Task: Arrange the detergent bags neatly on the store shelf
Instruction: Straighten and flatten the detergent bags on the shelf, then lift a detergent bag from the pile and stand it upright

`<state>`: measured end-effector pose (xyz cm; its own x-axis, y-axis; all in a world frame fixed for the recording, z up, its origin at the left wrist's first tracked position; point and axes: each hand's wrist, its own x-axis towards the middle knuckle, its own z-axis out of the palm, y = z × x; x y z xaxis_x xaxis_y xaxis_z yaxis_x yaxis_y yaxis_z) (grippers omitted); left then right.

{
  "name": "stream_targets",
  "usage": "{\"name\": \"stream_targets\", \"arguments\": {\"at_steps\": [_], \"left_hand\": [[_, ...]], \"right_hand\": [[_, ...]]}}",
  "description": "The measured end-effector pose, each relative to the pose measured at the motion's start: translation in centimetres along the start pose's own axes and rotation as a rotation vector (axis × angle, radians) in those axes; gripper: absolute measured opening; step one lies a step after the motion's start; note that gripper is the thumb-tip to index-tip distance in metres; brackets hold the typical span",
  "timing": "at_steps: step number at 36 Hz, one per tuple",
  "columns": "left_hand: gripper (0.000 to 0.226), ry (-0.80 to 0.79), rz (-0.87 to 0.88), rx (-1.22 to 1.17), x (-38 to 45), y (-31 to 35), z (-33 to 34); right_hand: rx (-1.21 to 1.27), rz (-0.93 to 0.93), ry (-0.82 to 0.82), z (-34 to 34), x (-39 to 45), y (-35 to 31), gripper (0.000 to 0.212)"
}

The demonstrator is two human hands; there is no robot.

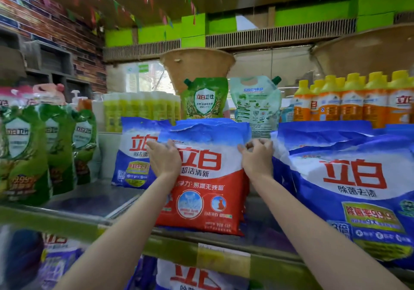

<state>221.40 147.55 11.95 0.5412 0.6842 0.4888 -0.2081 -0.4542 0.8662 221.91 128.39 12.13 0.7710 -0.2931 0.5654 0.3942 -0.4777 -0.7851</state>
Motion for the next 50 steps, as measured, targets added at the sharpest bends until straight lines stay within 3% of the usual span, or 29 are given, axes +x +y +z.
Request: {"name": "stream_targets", "arguments": {"at_steps": [6,11,16,19,23,26,30,34,37,41,46,50], "left_hand": [[0.036,0.056,0.01,-0.062,0.3,0.3,0.8],[0.04,0.061,0.095,0.097,0.0,1.1,0.6],[0.047,0.07,0.468,0.143,-2.2,4.4,1.6],[0.042,-0.06,0.684,0.075,-4.8,6.9,3.1],[0.03,-0.433,0.784,0.112,-8.6,9.8,5.6],[0.024,-0.665,0.69,0.215,-11.4,11.1,7.0],[0.056,-0.905,0.558,0.388,-14.1,11.7,8.7],[0.054,-0.991,0.267,0.159,-15.3,11.0,10.4],[0.037,-0.928,0.103,-0.096,-15.9,11.2,11.1],[0.031,-0.76,0.152,-0.24,-16.0,12.8,11.2],[0.036,-0.745,0.126,-0.322,-16.4,14.4,11.7],[0.037,-0.809,0.042,-0.406,-16.7,14.4,11.8]], "right_hand": [[-0.126,0.06,-0.092,0.1,0.6,0.1,0.024],[-0.095,0.039,-0.097,-0.2,0.0,0.5,0.038],[-0.171,-0.115,-0.11,-2.6,0.1,-0.8,0.027],[-0.238,-0.207,-0.116,-4.7,0.4,-1.6,0.019],[-0.362,-0.306,-0.141,-8.7,1.1,-1.7,0.02],[-0.507,-0.321,-0.182,-12.3,1.7,-0.7,0.022],[-0.829,-0.288,-0.199,-17.2,2.8,1.3,0.028],[-1.019,-0.287,-0.197,-20.7,3.8,3.3,0.032],[-0.857,-0.314,-0.171,-22.0,4.5,4.0,0.025],[-0.671,-0.39,-0.012,-22.4,5.2,4.1,0.022],[-0.442,-0.24,-0.199,-23.0,5.9,4.7,0.006],[-0.327,-0.368,-0.184,-23.8,5.6,4.2,0.031]]}}
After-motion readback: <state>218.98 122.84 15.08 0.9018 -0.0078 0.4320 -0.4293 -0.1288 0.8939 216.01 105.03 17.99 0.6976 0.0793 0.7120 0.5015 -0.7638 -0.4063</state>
